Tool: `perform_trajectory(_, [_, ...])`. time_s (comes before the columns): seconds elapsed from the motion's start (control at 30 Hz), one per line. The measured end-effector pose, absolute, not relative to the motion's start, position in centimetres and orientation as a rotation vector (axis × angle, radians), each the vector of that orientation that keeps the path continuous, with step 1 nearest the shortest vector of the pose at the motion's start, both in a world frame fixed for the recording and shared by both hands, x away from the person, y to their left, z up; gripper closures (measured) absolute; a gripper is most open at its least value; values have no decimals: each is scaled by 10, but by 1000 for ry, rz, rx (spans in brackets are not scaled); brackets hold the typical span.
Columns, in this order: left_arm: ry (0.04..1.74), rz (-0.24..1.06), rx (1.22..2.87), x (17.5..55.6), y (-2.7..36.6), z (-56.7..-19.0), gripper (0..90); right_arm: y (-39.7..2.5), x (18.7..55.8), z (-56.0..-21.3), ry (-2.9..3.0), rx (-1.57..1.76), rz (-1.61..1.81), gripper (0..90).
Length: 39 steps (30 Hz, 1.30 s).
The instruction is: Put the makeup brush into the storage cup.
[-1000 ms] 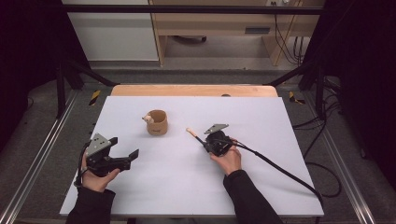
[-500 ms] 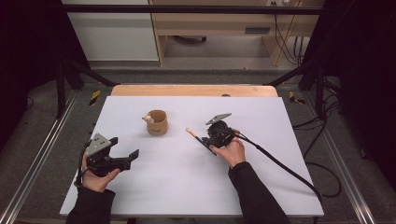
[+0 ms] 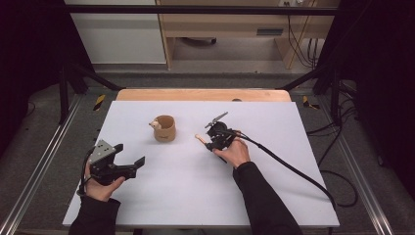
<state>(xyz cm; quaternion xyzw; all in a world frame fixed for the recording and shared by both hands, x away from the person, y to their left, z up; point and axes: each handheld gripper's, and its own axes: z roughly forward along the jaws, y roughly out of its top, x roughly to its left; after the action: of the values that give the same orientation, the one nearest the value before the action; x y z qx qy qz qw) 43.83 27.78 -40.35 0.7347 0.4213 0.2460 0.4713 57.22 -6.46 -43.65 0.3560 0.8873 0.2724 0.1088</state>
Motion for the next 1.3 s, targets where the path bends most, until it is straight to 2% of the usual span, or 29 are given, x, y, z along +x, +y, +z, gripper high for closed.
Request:
perform_trajectory(0.4, [1035, 603, 1800, 439, 278, -404, 59, -59, 581, -454, 2642, 1050, 742, 741])
perform_trajectory(0.8, [1034, 605, 1803, 439, 278, -404, 60, -57, 579, -458, 2649, 1064, 728, 827])
perform_trajectory(1.3, [1037, 606, 1799, 438, 279, -404, 61, -59, 578, -453, 2642, 1093, 737, 836])
